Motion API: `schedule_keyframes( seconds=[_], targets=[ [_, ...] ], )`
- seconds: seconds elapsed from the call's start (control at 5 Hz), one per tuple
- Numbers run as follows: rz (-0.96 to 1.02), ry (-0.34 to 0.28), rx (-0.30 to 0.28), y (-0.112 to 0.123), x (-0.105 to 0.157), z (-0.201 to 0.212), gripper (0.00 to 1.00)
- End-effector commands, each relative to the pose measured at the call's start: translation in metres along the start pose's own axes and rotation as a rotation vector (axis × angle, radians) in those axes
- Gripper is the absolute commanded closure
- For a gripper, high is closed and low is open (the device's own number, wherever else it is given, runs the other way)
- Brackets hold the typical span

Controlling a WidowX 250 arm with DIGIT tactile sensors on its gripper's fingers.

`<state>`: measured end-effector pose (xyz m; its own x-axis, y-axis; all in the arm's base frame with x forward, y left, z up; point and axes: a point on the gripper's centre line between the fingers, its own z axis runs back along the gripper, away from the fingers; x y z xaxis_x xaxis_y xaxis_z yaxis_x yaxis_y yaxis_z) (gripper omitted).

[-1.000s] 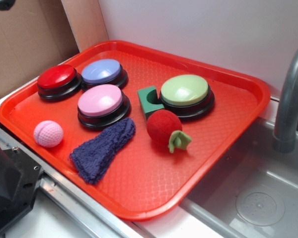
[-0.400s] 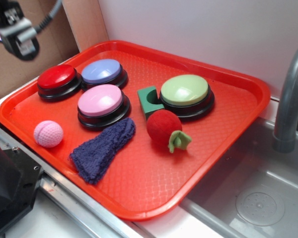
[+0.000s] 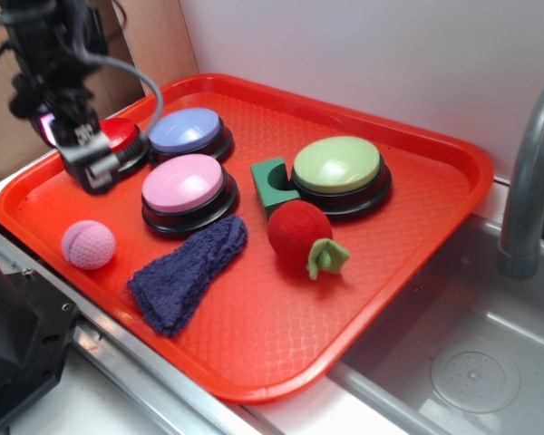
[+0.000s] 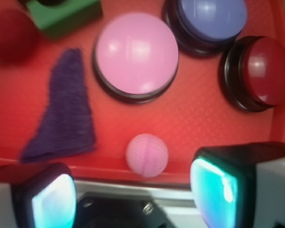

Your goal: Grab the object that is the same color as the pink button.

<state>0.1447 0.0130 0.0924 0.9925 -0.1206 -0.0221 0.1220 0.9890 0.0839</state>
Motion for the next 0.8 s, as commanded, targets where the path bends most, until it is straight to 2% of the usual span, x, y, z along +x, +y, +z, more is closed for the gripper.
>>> schedule_keyframes(
  seconds=[0.0,0.2,0.4,0.6],
  targets=[
    [-0.063,-0.009,0.079,0.01,-0.004,-0.031,0.0],
    [-0.05,0.047,0.091,0.019,-0.015,-0.058,0.0],
    [-0.059,0.063,0.098,0.018,-0.014,-0.073,0.0],
    [-0.056,0.103,0.106,0.019,-0.013,-0.079,0.05]
  ],
)
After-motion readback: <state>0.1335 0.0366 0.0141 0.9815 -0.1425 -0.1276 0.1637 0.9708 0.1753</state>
